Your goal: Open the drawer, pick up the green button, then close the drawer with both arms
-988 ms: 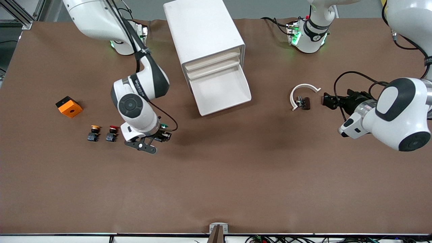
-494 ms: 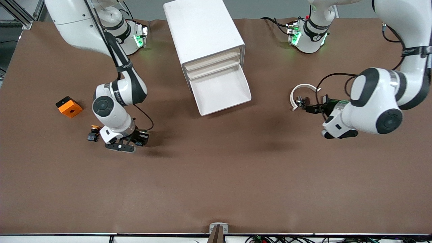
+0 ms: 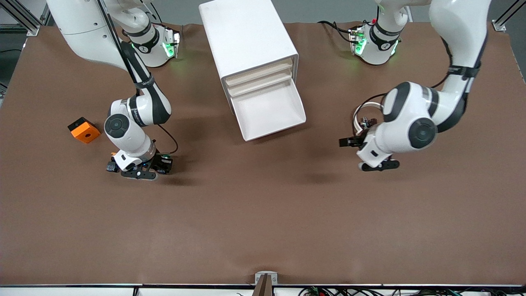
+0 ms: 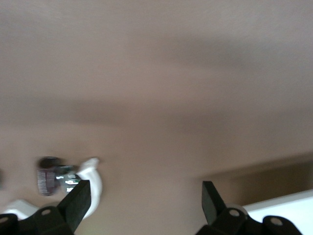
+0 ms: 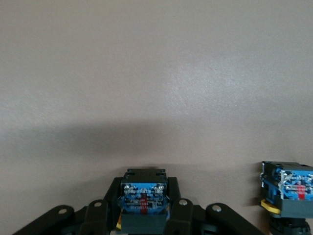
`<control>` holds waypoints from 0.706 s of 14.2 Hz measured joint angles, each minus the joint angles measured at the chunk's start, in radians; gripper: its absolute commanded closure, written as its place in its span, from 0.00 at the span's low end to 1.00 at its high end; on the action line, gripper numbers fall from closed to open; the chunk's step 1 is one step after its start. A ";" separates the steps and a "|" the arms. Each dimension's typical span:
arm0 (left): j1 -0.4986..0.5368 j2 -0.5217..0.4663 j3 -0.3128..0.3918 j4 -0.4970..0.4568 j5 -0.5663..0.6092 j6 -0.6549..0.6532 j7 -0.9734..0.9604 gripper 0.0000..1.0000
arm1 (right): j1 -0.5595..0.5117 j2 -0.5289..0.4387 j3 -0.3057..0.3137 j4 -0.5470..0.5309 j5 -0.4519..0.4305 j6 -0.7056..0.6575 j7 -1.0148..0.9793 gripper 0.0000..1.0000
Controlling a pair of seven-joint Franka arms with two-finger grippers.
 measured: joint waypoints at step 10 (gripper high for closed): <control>-0.262 0.122 -0.004 0.006 0.137 0.206 -0.481 0.00 | -0.053 0.000 0.003 -0.024 0.000 0.017 -0.073 1.00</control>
